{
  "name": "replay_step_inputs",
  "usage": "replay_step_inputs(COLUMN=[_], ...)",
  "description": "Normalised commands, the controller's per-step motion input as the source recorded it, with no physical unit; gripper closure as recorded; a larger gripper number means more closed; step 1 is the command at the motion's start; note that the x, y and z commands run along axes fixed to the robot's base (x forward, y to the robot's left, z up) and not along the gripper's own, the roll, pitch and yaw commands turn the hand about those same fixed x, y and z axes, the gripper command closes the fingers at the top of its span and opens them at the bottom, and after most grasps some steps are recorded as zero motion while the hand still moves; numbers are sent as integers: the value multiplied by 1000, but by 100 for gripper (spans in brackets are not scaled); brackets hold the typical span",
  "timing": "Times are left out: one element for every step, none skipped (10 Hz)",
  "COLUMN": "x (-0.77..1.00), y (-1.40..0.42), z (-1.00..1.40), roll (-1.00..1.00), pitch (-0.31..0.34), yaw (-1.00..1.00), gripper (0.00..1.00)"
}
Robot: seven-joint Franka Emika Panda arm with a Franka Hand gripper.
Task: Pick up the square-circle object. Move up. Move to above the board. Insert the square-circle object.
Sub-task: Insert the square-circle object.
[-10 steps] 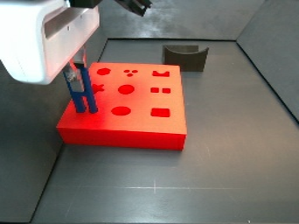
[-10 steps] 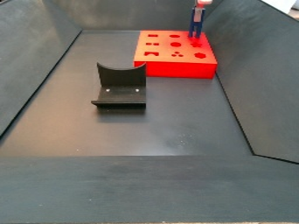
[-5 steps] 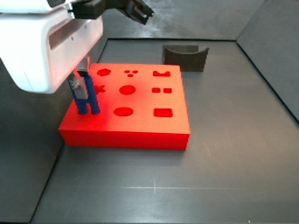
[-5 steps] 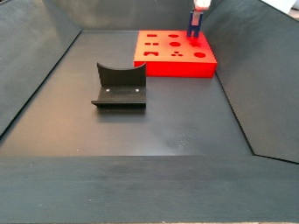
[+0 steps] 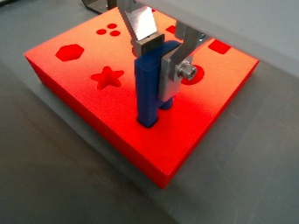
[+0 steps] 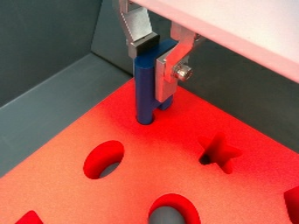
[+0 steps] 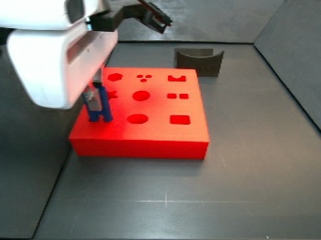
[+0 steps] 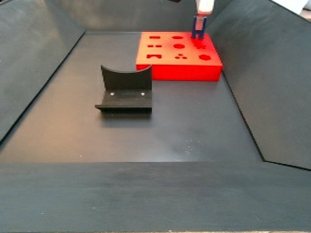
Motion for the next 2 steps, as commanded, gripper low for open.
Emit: replay_step_inputs(x=[0,0], y=[100,0], z=[-74,0], roll=[-90,7], pitch=[-83,0], yaw=[-26,0], gripper=[100,100])
